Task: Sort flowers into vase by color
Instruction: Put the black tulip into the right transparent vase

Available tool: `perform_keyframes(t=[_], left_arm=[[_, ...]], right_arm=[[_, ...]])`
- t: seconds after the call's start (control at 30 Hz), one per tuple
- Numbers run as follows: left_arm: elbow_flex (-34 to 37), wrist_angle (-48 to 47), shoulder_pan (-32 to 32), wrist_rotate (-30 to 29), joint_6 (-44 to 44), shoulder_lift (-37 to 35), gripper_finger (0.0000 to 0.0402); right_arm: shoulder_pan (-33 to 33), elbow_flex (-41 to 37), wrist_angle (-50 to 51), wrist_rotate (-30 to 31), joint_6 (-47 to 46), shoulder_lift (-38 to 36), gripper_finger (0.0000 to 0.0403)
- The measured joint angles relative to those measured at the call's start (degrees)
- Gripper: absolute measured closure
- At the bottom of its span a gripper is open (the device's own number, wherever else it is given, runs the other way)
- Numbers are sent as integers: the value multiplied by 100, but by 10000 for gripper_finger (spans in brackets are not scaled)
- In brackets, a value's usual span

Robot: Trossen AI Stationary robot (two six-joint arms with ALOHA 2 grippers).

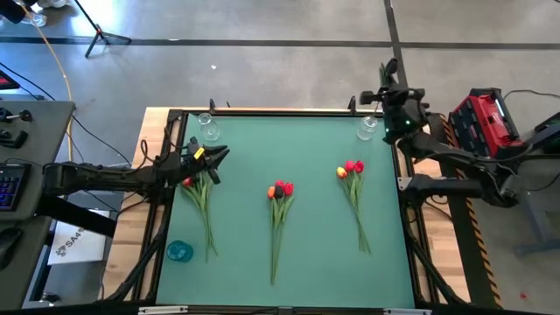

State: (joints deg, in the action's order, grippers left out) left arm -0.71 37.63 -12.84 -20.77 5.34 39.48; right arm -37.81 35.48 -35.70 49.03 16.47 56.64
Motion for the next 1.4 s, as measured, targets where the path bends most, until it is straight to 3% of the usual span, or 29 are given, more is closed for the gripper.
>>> perform_keyframes(t=[0.23, 0.5, 0.7, 0.87, 1.03, 1.23, 1.4], left_arm=[[0, -54, -2, -237, 57, 0, 339], [0, -94, -2, -644, 50, 0, 339], [-2, -109, 0, -581, 299, -1, 339], [-4, -511, 0, -414, 678, -1, 339], [-4, -777, 0, -375, 795, 0, 339], [-4, -783, 11, -330, 805, 0, 339], [-4, -781, 11, -151, 844, 0, 339]], right_arm=[[-1, 0, 1137, 617, -836, 72, 382], [5, 0, 2496, 562, -2025, 72, 298], [217, 1, 2511, 565, -2051, -53, 245], [513, 260, 2869, 772, -2009, -446, 236], [833, 703, 3941, 755, -2116, -711, 235], [1129, 1018, 5373, 351, -2894, -762, 235], [1243, 1032, 5999, -959, -3560, -754, 235]])
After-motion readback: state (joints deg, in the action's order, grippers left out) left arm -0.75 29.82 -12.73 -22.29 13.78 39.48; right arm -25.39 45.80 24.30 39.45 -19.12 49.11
